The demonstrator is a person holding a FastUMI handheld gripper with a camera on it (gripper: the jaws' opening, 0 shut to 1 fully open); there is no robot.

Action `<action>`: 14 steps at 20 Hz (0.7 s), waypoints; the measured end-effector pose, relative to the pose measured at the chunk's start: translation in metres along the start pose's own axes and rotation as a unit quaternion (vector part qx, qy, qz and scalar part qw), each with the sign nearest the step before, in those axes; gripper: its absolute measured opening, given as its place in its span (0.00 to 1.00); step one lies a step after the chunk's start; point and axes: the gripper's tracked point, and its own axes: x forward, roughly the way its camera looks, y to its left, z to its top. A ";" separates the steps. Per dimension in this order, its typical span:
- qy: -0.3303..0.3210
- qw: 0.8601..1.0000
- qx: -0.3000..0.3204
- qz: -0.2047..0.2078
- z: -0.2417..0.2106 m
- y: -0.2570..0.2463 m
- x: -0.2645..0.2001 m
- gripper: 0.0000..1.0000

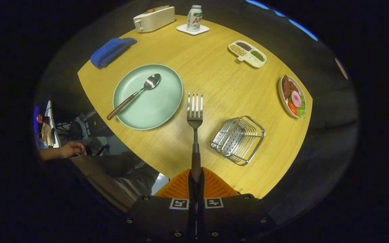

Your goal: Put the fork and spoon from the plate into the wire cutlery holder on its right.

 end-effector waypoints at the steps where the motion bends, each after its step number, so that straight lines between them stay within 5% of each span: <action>1: 0.005 1.000 -0.005 -0.006 -0.007 -0.007 -0.001 0.03; 7: 0.057 0.998 -0.017 -0.031 -0.038 -0.048 -0.007 0.02; 14: 0.141 0.990 -0.010 -0.015 -0.049 -0.075 -0.009 0.03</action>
